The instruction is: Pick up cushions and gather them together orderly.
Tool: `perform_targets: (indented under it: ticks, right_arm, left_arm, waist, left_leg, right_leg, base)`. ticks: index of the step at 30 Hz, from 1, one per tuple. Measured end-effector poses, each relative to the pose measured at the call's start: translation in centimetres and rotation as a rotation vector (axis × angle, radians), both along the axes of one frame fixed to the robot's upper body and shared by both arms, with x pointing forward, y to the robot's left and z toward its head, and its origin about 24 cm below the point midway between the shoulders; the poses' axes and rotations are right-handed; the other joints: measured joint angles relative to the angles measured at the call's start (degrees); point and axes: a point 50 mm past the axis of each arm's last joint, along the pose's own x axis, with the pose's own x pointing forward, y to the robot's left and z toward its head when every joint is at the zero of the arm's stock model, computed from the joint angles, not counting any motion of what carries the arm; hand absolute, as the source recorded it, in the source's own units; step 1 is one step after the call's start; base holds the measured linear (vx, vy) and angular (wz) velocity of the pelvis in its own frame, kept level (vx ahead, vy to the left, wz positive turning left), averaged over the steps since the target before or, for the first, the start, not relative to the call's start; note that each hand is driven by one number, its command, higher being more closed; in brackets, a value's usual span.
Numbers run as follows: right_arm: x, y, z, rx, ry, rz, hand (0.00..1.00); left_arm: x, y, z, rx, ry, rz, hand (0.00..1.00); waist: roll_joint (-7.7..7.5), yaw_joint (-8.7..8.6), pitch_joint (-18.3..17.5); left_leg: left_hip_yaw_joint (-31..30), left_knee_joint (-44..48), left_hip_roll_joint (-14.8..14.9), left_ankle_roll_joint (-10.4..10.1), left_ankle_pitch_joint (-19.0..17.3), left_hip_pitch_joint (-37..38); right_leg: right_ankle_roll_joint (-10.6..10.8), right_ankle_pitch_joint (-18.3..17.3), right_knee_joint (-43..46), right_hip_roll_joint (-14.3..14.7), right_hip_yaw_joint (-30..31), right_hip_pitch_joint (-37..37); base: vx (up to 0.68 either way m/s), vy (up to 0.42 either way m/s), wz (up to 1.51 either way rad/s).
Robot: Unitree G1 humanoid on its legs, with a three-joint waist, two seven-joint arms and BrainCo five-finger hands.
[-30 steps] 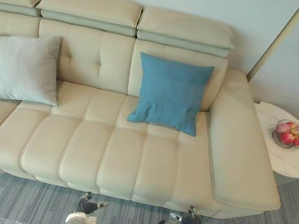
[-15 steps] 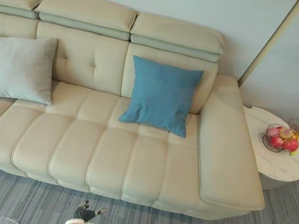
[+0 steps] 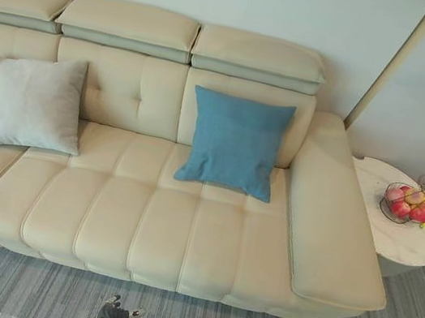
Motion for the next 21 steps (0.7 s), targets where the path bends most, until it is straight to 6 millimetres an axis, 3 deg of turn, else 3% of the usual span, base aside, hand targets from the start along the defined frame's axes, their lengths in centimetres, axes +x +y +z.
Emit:
perform_targets:
  ticks: [3,8,11,14,15,16,18,20,21]
  right_arm:
    - [-0.4,-0.1,-0.1,0.006,0.006,-0.013,0.0]
    - [-0.6,-0.4,0.0,0.0,0.017,-0.013,0.0]
    - [0.2,-0.6,0.3,-0.014,-0.018,-0.003,0.0]
    - [1.7,-0.1,0.8,-0.019,-0.066,0.032,0.0]
    - [2.1,0.1,0.9,-0.02,-0.082,0.036,0.0]
    - [2.6,0.6,1.0,-0.013,-0.099,0.035,0.0]
    - [3.1,1.5,1.1,0.007,-0.114,0.04,0.0]
    - [3.0,2.0,0.9,0.02,-0.106,0.037,0.0]
    - [3.0,1.8,0.9,0.014,-0.111,0.041,0.0]
  left_arm:
    - [0.0,-0.1,0.0,-0.016,0.004,-0.019,0.0]
    - [0.8,-0.2,0.1,-0.036,-0.017,-0.014,0.0]
    - [1.5,-0.6,0.3,-0.051,-0.037,0.01,0.0]
    - [1.7,-0.4,0.4,-0.048,-0.04,0.024,0.0]
    - [1.8,-0.4,0.4,-0.046,-0.047,0.022,0.0]
    - [2.6,-0.4,0.7,-0.043,-0.07,0.015,0.0]
    - [3.4,-0.1,1.0,-0.034,-0.088,0.007,0.0]
    - [3.8,0.6,1.2,-0.014,-0.098,0.005,0.0]
    - [3.7,0.7,1.2,-0.013,-0.094,0.007,0.0]
  waist:
    - [0.42,-0.19,0.39]
    - [-0.21,-0.21,2.75]
    - [0.17,-0.13,3.55]
    - [-0.17,-0.01,4.05]
    - [-0.35,-0.09,4.19]
    - [-0.3,-0.04,4.49]
    - [-1.89,-0.09,4.61]
    - [-3.23,0.05,4.72]
    - [-2.86,-0.57,4.85]
  left_leg:
    - [0.89,0.15,0.06,-0.04,0.0,0.46]
    - [1.62,3.31,-0.23,-0.25,-0.84,-1.12]
    - [7.98,3.43,0.66,-0.22,-1.53,-1.41]
    - [17.63,7.43,2.8,-0.7,-4.57,-1.91]
    - [20.16,8.28,3.58,-0.59,-4.94,-2.28]
    - [24.47,9.14,4.87,-0.52,-5.19,-3.41]
    - [28.93,9.42,6.22,-0.62,-5.13,-3.68]
    - [32.35,11.0,7.08,-0.61,-5.15,-2.66]
    - [33.69,12.46,8.03,-0.58,-5.13,-2.25]
  right_leg:
    - [0.44,-0.44,0.79,-0.26,0.04,0.17]
    - [0.64,-1.56,5.06,-0.69,1.84,-3.13]
    - [0.64,-1.26,6.94,0.25,7.78,-7.69]
    - [0.95,1.65,6.21,2.92,15.48,-11.05]
    - [1.55,1.79,5.44,2.81,14.94,-11.95]
    - [1.12,1.17,5.65,0.62,8.05,-14.14]
    - [0.38,1.31,8.17,-4.81,-6.95,-16.23]
    - [-0.01,3.79,9.79,-8.4,-14.86,-15.44]
    - [-1.13,3.98,10.31,-7.44,-15.07,-15.46]
  base:
    - [-0.03,0.0,-0.04]
    - [-0.05,0.001,-0.1]
    - [-0.1,0.011,-0.9]
    - [-0.07,0.019,-1.62]
    - [-0.06,0.03,-1.95]
    - [-0.05,0.009,-1.53]
    - [0.01,-0.022,-1.36]
    - [0.08,-0.14,-1.07]
    - [0.07,-0.189,-0.88]
